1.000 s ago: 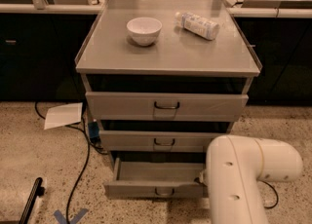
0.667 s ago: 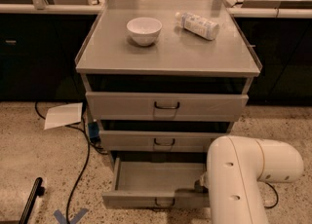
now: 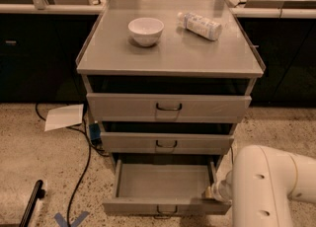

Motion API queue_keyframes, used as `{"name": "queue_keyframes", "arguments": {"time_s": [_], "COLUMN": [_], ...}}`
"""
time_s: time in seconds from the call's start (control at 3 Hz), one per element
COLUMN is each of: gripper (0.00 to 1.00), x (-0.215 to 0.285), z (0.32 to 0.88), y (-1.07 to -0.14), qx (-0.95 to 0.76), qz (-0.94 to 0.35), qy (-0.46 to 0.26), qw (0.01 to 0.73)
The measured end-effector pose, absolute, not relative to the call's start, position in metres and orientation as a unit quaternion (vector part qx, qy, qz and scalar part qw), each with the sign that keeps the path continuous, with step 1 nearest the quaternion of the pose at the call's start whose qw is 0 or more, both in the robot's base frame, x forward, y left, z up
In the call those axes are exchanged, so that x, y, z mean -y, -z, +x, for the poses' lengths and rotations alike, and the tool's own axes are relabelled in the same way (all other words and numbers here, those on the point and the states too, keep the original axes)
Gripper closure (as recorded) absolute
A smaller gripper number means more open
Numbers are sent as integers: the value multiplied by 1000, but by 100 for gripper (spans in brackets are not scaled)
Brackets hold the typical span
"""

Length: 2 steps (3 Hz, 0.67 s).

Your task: Open bottom drawer

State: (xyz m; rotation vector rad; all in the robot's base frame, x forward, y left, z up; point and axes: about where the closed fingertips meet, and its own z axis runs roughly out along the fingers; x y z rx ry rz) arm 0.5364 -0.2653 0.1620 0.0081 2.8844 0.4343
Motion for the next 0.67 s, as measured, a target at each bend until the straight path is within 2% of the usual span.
{"name": "queue_keyframes", "arguments": {"time_s": [0.33,0.67], "gripper": [100,100], "x": [268,280], "z": [530,536], "y": [-170,-199], "qx": [-977,-962], "qz": [0,-16], "qy": [-172,-176], "qw": [129,206]}}
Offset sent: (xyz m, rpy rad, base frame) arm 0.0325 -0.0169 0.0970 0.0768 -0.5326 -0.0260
